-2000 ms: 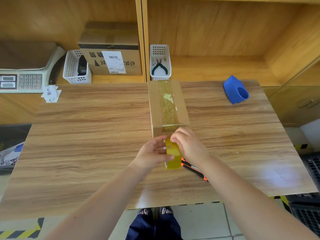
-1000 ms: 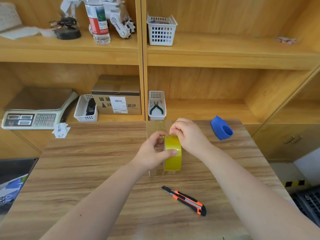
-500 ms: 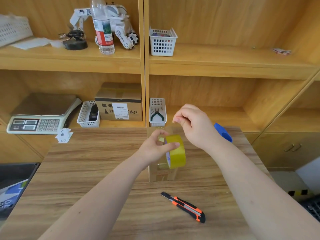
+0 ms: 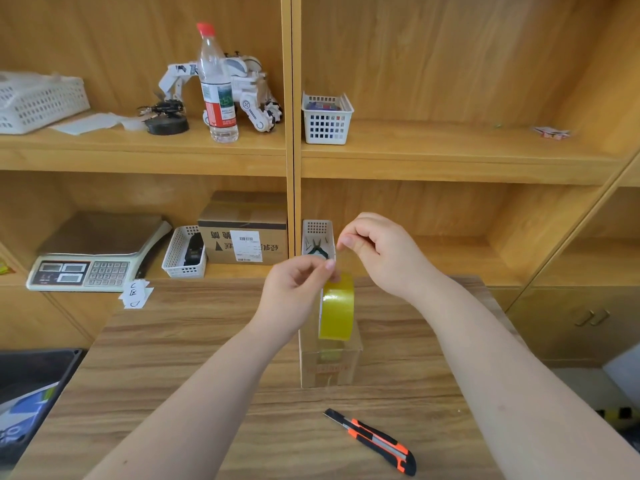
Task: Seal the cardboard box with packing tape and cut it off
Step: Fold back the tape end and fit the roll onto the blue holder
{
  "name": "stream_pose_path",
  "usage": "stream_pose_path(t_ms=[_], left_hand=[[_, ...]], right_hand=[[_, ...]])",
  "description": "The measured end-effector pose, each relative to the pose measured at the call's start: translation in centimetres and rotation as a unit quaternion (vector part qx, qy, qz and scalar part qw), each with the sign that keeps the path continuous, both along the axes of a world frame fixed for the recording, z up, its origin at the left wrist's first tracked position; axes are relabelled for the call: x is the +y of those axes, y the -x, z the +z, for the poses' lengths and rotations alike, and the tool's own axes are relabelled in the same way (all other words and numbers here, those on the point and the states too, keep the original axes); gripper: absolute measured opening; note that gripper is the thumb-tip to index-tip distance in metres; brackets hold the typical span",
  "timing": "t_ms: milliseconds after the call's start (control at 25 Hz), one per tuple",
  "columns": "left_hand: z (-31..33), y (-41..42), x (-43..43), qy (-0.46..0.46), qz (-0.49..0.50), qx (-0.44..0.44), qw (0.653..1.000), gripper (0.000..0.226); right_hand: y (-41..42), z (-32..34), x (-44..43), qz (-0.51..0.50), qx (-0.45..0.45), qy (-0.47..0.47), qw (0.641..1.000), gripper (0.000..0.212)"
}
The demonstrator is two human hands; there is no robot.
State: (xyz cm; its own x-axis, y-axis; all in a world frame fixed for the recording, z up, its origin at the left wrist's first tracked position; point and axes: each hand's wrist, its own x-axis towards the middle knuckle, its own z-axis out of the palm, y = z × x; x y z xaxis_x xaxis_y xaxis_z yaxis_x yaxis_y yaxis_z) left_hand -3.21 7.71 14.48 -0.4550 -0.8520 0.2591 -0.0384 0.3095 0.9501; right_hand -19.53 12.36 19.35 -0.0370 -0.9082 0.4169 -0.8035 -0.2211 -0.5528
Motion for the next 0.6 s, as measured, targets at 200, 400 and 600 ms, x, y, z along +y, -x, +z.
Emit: stream_pose_path(t_ms=[200, 400, 600], left_hand=[[1.5, 0.3, 0.0, -0.005, 0.039, 0.015, 0.999, 0.023], [2.5, 0.2, 0.0, -0.014, 0.056, 0.03, 0.998, 0.026], [3.4, 0.3, 0.5, -0.034, 0.087, 0.047, 0.995, 0.034]], right_hand=[[0.2, 0.2, -0.1, -0.012, -0.09, 0.022, 0.996, 0.018], [0.1, -1.4, 1.4, -0.015, -0.335, 0.046, 0.941, 0.027], [-2.2, -3.7, 3.1, 0.057, -0.414, 0.062, 0.907, 0.038]])
